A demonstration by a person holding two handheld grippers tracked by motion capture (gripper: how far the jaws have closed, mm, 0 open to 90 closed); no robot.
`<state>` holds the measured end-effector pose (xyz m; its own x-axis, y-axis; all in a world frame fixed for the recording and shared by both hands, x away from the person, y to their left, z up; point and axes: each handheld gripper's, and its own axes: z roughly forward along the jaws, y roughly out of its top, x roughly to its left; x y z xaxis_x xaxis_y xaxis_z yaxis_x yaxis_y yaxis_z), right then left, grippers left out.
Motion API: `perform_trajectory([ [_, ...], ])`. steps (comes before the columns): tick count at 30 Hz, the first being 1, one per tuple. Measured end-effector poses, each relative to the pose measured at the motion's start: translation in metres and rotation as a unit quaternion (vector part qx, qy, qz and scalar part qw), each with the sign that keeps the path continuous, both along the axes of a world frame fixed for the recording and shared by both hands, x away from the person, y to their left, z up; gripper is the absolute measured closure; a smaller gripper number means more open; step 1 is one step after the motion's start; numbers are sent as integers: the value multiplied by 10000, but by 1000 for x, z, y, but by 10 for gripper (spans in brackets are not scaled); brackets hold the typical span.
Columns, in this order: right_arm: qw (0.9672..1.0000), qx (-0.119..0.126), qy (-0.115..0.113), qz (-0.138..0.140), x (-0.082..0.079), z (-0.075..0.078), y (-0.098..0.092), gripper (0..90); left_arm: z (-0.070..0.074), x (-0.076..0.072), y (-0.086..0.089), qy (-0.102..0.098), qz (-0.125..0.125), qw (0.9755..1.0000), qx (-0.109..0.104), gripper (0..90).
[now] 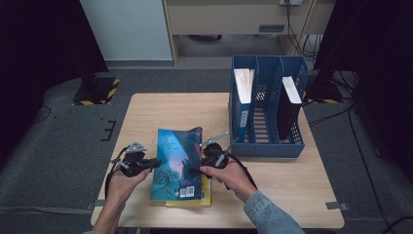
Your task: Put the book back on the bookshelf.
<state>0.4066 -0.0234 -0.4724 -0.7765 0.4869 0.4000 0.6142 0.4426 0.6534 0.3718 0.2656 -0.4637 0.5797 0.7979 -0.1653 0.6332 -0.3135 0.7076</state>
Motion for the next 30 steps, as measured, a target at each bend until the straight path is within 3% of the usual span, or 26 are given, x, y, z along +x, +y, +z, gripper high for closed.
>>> perform_trajectory([
  [9,9997,-39,-253,24,4,17,2,482,23,0,0,-214,-112,9997,68,828],
  [26,9998,92,-170,-33,18,17,-1,468,25,-1,-2,-246,-134,9996,82,830],
  [30,9998,51,-162,-71,22,20,-2,467,28,0,-4,-243,-196,9994,165,830],
])
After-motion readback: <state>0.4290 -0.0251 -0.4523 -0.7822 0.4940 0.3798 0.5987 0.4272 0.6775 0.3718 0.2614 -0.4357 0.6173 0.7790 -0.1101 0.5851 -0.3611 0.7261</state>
